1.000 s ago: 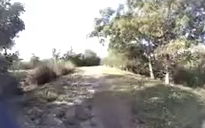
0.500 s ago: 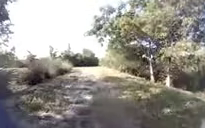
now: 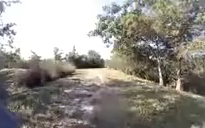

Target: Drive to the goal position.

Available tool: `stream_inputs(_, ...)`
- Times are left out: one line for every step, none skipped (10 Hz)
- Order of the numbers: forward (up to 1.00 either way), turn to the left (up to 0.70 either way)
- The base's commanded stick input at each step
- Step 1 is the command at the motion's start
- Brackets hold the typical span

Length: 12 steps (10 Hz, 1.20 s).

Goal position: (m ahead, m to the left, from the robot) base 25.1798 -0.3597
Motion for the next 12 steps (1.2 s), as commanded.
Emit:
stream_inputs(0.7, 0.27)
stream_inputs(0.7, 0.03)
stream_inputs(0.7, 0.0)
stream_inputs(0.7, 0.0)
stream_inputs(0.7, 0.0)
stream_inputs(0.7, 0.0)
stream_inputs(0.7, 0.14)
stream_inputs(0.7, 0.27)
stream_inputs(0.7, 0.27)
stream_inputs(0.7, 0.27)
stream_inputs(0.7, 0.26)
stream_inputs(0.7, 0.0)
